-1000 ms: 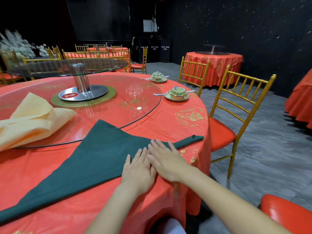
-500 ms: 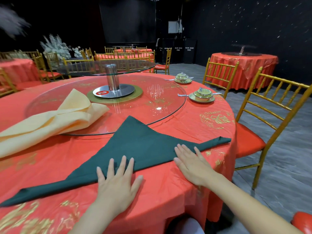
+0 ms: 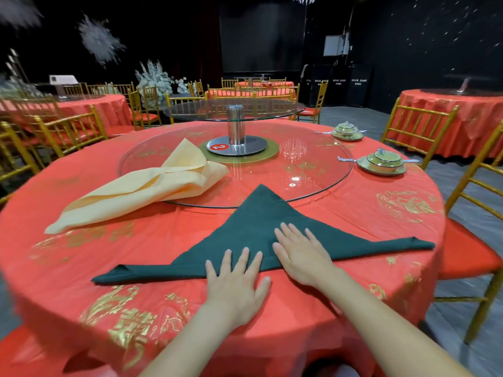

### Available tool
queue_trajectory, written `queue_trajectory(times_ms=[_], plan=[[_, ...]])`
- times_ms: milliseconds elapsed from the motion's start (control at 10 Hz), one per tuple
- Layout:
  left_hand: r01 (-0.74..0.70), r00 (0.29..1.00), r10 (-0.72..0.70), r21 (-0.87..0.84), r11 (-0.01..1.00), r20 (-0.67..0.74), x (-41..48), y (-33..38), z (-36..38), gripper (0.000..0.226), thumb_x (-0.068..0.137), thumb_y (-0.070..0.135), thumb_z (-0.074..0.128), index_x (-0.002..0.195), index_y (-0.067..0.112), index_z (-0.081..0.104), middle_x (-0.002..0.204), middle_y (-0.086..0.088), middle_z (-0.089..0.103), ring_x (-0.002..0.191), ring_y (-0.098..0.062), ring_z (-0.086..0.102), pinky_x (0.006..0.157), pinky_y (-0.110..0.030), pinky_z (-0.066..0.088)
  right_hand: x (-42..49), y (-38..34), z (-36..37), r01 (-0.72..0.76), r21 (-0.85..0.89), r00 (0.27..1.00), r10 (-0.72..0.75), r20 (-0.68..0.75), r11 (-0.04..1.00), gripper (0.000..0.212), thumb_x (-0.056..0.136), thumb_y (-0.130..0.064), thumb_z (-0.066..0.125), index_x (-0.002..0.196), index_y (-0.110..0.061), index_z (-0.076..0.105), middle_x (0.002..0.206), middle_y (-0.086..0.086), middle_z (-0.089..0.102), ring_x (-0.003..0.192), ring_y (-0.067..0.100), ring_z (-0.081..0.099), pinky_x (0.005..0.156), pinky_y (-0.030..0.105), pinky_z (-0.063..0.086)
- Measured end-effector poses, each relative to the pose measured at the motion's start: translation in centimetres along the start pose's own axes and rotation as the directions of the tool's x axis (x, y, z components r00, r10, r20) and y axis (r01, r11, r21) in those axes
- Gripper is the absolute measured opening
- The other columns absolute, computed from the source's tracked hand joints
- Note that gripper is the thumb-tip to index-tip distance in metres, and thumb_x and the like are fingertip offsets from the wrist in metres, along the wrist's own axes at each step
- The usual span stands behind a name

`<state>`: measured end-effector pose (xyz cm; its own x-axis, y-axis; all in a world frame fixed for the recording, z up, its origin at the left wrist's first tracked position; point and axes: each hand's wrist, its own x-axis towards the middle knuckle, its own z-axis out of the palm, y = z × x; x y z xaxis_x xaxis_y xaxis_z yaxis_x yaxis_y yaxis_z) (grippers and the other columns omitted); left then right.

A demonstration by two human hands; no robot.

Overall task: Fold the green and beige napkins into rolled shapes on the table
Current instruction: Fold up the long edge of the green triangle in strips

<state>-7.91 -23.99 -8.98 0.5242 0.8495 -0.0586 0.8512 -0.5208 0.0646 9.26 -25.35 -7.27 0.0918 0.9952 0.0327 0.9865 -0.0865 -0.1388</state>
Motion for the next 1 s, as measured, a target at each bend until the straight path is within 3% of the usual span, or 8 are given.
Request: queue_trajectory(times_ms=[800,1000], plan=[[0.159,0.986,-0.155,-0.056,0.986,0.065,-2.4,-14.1,-1.2,0.053,0.094,0.060,0.011,0.144,0.049,-0.003,0.157,0.015,-0.007,0.145,-0.019,-0.010,0.110,-0.064,-0.006,0.3,0.9,1.9,-0.024,-0.031,1.000,0.024,-0.003,0.999,0.052,0.100,-0.040,0.012,0.150,-0.025,0.010,0.158,-0.008,0.004,0.145,0.007,0.000,0.118,0.033,0.005],[0.257,0.964,-0.253,-0.036,0.966,0.088,-3.8,-17.7,-1.5,0.053,0.095,0.058,0.013,0.145,0.048,-0.004,0.157,0.013,-0.010,0.145,-0.019,-0.011,0.109,-0.065,-0.004,0.2,0.8,1.8,-0.021,-0.032,1.000,0.021,-0.014,0.999,0.052,0.100,-0.040,0.011,0.150,-0.025,0.010,0.158,-0.008,0.004,0.145,0.008,0.000,0.118,0.033,0.005]])
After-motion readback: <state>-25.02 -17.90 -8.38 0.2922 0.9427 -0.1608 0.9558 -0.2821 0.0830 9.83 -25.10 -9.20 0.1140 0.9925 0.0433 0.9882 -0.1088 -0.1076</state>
